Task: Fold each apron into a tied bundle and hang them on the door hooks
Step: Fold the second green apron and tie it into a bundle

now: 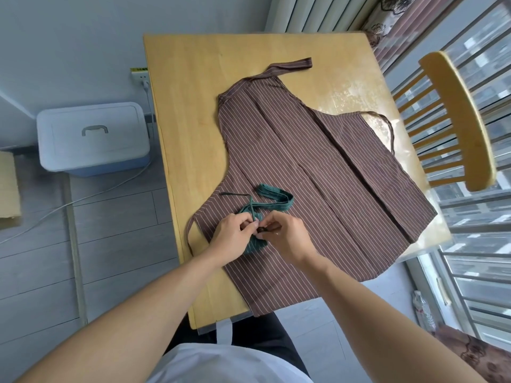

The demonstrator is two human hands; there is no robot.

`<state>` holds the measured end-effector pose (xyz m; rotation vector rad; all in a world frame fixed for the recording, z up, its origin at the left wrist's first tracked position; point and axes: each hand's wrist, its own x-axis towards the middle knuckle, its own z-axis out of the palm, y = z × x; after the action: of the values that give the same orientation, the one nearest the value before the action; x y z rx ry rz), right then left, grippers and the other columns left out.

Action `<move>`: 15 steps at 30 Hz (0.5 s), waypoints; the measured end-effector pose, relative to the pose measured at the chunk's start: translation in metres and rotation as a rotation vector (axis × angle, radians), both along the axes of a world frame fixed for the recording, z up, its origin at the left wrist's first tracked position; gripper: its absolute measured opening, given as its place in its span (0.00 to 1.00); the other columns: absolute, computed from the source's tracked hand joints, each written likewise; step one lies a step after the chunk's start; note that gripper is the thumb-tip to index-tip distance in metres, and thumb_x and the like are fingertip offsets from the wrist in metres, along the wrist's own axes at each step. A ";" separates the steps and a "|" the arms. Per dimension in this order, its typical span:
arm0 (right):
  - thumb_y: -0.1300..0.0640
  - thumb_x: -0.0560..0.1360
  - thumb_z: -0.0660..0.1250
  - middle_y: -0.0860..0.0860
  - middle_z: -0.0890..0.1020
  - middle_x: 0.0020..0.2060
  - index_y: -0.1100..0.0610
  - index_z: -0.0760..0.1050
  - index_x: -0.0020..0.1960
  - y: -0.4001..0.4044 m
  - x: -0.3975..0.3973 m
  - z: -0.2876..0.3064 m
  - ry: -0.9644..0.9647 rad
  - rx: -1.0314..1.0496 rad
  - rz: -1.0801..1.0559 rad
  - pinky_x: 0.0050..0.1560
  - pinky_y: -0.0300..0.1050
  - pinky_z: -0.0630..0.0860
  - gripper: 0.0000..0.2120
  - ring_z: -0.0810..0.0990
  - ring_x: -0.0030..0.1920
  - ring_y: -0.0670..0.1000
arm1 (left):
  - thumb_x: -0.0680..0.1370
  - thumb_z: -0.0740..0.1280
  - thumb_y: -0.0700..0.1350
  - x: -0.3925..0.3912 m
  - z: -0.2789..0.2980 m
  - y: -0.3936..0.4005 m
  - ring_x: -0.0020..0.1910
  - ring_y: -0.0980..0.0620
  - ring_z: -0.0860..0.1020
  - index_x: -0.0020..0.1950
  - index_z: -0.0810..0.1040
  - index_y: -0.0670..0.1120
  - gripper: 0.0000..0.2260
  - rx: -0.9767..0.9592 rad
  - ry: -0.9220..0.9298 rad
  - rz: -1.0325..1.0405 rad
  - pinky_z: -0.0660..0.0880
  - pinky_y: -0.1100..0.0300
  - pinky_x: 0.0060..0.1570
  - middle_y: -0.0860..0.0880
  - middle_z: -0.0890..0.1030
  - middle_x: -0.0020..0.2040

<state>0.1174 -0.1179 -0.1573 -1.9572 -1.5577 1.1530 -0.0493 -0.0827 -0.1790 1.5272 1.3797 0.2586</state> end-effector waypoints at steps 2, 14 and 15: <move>0.61 0.72 0.78 0.46 0.85 0.38 0.55 0.81 0.45 -0.004 -0.004 -0.004 0.007 0.027 -0.052 0.44 0.46 0.83 0.07 0.84 0.39 0.45 | 0.83 0.64 0.53 -0.001 0.001 0.000 0.37 0.57 0.75 0.43 0.79 0.49 0.12 -0.001 -0.011 -0.002 0.65 0.64 0.32 0.54 0.77 0.37; 0.56 0.73 0.78 0.44 0.83 0.40 0.52 0.83 0.45 -0.008 -0.009 -0.012 -0.059 0.095 -0.146 0.43 0.40 0.81 0.04 0.82 0.40 0.43 | 0.78 0.70 0.58 -0.005 -0.001 0.009 0.47 0.55 0.80 0.44 0.84 0.52 0.11 -0.077 -0.038 -0.006 0.73 0.61 0.44 0.55 0.81 0.45; 0.57 0.73 0.77 0.44 0.84 0.40 0.52 0.84 0.45 -0.007 -0.008 -0.012 -0.052 0.088 -0.155 0.44 0.40 0.82 0.03 0.82 0.40 0.43 | 0.77 0.71 0.58 -0.006 0.000 0.009 0.48 0.58 0.80 0.47 0.83 0.52 0.10 -0.092 -0.050 -0.016 0.74 0.63 0.45 0.56 0.81 0.47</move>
<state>0.1091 -0.1247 -0.1693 -2.0242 -1.4283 0.9632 -0.0550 -0.0739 -0.1795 1.4463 1.3223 0.2191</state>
